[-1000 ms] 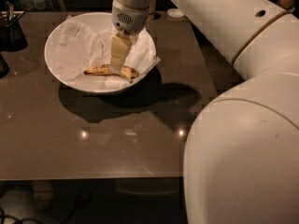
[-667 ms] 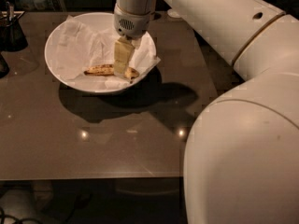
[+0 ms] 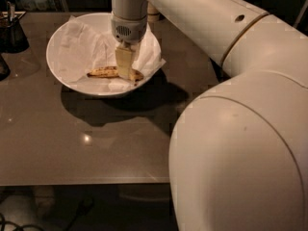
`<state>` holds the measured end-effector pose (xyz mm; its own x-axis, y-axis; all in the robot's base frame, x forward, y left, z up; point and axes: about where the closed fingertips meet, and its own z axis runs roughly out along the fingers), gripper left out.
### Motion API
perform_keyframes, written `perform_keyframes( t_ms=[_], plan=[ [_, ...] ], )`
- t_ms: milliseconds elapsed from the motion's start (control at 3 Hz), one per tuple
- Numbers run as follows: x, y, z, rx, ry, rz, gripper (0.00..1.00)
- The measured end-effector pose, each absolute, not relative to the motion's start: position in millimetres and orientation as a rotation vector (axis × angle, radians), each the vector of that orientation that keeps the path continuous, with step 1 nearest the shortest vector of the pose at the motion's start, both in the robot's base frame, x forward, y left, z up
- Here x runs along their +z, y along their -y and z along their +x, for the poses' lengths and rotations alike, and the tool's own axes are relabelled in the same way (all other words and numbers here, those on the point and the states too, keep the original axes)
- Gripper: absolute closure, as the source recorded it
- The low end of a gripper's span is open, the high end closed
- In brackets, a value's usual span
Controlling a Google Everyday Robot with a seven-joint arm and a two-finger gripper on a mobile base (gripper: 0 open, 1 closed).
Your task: Pick banana from white bowl
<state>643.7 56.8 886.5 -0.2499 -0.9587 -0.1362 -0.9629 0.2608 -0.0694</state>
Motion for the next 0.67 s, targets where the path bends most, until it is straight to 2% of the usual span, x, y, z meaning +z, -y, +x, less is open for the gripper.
perform_keyframes(
  t_ms=[667],
  plan=[
    [872.6,-59.8,651.0,0.031,-2.384,-1.852,0.54]
  ],
)
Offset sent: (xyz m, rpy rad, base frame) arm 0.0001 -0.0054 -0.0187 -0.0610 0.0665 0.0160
